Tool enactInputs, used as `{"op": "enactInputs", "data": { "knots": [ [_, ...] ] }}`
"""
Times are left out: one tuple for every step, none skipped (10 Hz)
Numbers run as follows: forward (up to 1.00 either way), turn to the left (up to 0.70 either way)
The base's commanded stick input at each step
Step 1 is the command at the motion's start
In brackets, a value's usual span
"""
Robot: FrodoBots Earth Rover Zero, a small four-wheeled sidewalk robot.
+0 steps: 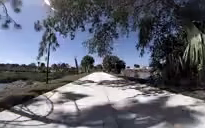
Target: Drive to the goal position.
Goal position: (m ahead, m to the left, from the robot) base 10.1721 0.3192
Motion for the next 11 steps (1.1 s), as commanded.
{"op": "enactInputs", "data": {
  "knots": [
    [1.0, 0.0],
    [1.0, 0.0],
    [1.0, 0.0],
    [1.0, 0.0],
    [1.0, 0.0],
    [1.0, 0.0],
    [1.0, 0.0],
    [1.0, 0.0],
    [1.0, 0.0],
    [1.0, 0.0],
    [1.0, 0.0]
  ]
}}
